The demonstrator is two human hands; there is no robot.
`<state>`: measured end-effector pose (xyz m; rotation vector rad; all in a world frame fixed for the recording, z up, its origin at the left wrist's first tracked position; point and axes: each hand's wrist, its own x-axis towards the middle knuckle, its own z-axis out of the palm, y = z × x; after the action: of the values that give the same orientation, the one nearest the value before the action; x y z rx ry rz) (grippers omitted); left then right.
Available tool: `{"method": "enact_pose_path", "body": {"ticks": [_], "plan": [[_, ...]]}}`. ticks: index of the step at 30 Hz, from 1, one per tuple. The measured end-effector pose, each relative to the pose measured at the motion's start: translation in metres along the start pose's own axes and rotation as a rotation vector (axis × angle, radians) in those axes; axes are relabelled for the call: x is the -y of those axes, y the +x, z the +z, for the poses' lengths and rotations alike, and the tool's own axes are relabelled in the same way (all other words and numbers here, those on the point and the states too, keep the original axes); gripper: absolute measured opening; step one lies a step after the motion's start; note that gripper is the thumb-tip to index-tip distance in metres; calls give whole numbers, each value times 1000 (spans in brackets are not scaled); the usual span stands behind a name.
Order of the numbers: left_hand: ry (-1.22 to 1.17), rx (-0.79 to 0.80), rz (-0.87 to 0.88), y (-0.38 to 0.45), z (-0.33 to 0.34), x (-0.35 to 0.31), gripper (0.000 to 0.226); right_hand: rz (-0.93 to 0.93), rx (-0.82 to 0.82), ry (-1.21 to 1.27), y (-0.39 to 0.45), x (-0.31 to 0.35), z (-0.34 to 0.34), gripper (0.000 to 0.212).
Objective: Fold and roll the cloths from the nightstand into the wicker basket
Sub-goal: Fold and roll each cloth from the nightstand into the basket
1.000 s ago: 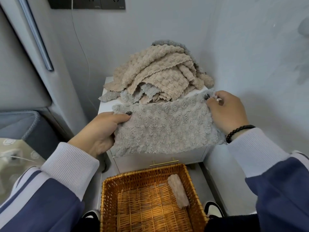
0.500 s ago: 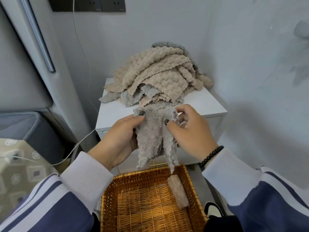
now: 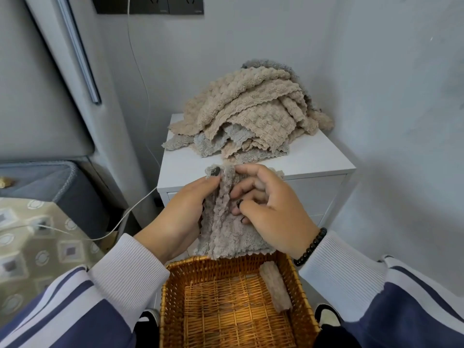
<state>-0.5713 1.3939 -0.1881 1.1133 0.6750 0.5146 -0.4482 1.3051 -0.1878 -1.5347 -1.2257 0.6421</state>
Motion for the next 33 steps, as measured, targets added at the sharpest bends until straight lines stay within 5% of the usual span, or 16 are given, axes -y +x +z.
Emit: {"method": "enact_pose_path", "body": {"ticks": [6, 12, 16, 22, 27, 33], "plan": [[97, 21, 108, -2, -9, 2, 35, -29, 74, 156, 1, 1, -7, 56], [77, 5, 86, 1, -11, 3, 20, -189, -206, -148, 5, 2, -40, 43], [54, 84, 50, 1, -7, 6, 41, -276, -130, -347, -1, -3, -42, 26], [0, 73, -63, 5, 3, 10, 40, -264, -112, -383, -2, -7, -38, 20], [271, -83, 110, 9, 1, 10, 30, -262, -28, -295, -7, 2, -45, 35], [450, 17, 230, 4, 5, 11, 32, -176, 17, -295, -5, -5, -40, 26]]}}
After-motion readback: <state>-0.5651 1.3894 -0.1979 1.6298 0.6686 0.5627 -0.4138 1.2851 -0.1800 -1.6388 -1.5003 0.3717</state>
